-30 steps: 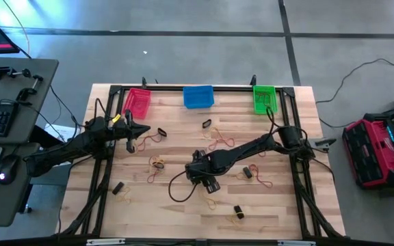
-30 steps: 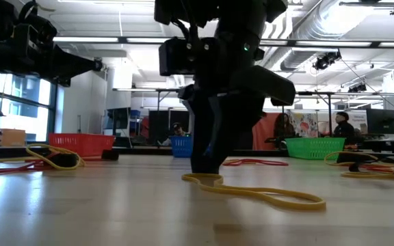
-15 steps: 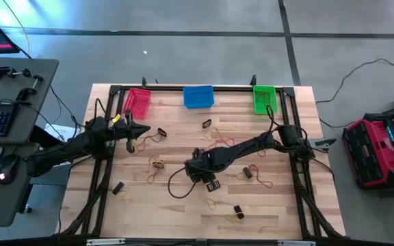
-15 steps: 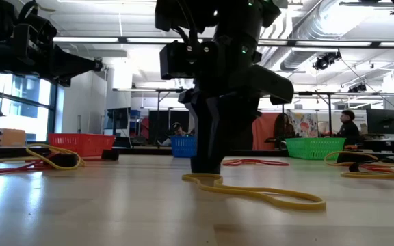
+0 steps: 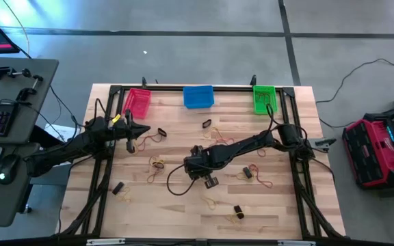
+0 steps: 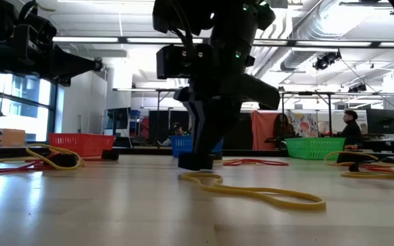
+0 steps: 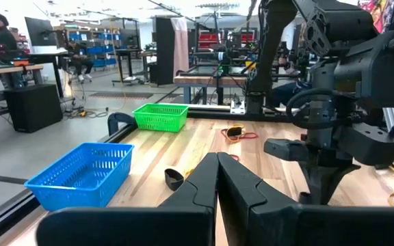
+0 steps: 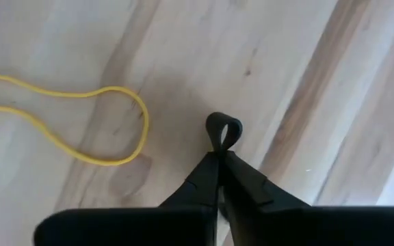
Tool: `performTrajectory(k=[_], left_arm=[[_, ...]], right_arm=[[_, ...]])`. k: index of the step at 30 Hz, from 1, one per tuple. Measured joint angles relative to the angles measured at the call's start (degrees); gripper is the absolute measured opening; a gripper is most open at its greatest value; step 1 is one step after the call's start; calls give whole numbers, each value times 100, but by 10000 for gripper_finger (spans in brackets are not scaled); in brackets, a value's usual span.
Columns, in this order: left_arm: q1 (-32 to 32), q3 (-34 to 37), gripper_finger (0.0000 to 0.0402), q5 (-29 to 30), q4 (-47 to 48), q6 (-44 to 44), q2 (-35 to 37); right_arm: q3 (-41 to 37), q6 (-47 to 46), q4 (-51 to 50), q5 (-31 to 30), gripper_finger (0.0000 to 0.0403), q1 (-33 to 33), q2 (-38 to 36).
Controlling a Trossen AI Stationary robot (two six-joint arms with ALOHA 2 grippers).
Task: Sort rubber bands into baskets
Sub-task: Put the black rubber band into the blue bin
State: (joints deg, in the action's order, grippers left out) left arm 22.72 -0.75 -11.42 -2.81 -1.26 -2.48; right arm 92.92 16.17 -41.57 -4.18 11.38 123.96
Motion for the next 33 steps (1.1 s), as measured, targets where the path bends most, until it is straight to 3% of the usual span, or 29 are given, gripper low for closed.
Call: performTrajectory(k=[5, 19, 25, 33], left_arm=[[0, 0, 0, 0, 0, 4, 0], [0, 0, 0, 2, 5, -3, 0], [0, 2, 0, 0, 2, 11, 0], [0, 2, 0, 0, 26, 7, 0]], right_arm=[[0, -82, 34, -78, 3, 6, -11], [0, 317, 398, -1339, 1, -221, -997], [0, 535, 556, -1866, 0, -702, -1451], [0, 813, 541, -1972, 0, -1663, -1628]])
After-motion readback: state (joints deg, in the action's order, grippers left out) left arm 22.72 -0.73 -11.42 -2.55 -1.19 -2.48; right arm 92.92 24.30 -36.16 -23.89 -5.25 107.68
